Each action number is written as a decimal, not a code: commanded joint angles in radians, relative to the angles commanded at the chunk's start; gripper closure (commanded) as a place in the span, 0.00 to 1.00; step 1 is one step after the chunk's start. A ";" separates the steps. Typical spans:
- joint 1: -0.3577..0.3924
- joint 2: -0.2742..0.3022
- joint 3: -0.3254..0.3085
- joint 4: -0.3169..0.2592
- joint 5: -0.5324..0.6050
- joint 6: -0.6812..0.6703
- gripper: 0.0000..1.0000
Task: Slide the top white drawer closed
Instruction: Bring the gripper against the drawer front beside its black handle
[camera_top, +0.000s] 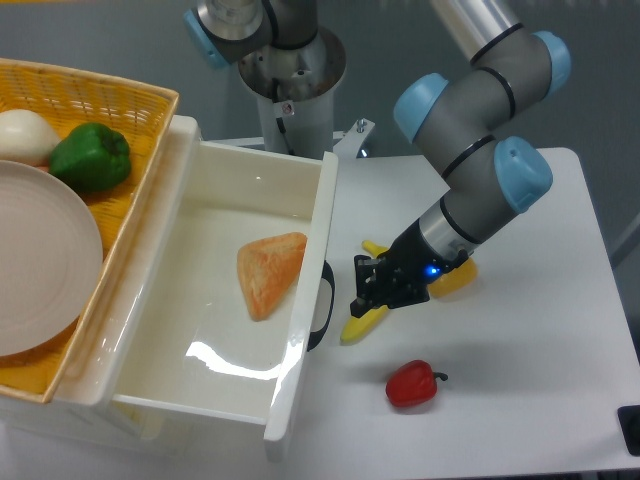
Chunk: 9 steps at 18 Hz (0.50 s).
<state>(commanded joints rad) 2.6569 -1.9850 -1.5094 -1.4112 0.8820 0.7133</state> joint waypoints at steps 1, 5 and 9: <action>-0.002 0.000 0.000 -0.008 -0.002 0.000 0.97; -0.011 0.008 0.000 -0.014 -0.015 -0.015 0.97; -0.012 0.009 -0.002 -0.026 -0.015 -0.017 0.97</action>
<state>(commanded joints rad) 2.6446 -1.9758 -1.5110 -1.4373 0.8667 0.6964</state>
